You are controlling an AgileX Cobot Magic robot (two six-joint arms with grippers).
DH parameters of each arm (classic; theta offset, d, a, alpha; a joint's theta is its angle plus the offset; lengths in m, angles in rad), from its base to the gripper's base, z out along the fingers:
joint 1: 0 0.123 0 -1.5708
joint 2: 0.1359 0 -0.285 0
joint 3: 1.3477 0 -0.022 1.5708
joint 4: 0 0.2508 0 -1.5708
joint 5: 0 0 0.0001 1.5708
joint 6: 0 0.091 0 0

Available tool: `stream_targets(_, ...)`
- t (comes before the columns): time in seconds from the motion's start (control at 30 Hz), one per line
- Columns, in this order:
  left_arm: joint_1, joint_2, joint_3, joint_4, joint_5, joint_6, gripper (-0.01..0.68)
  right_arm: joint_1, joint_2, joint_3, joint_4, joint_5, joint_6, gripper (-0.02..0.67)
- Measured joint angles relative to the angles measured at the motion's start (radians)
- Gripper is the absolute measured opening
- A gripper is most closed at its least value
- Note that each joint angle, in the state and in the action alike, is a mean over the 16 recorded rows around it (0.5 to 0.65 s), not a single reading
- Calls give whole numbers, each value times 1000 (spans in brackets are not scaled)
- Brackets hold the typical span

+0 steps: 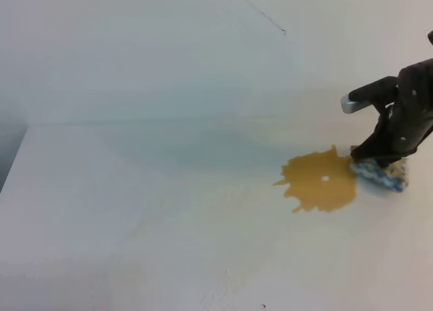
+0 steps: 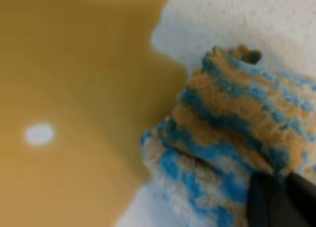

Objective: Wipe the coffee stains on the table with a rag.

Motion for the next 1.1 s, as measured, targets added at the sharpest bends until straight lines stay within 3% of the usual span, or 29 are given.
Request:
stream_targets(0.27, 0, 0, 0, 0, 0, 0, 1, 42, 127, -182, 147, 42, -4, 0)
stream_targets(0.53, 0, 0, 3, 0, 0, 0, 1, 181, 199, -277, 264, 73, -76, 0)
stream_targets(0.83, 0, 0, 3, 0, 0, 0, 1, 302, 220, -291, 108, 98, -63, 0)
stream_targets(1.1, 0, 0, 0, 0, 0, 0, 1, 187, 218, -291, -45, 173, 59, 0)
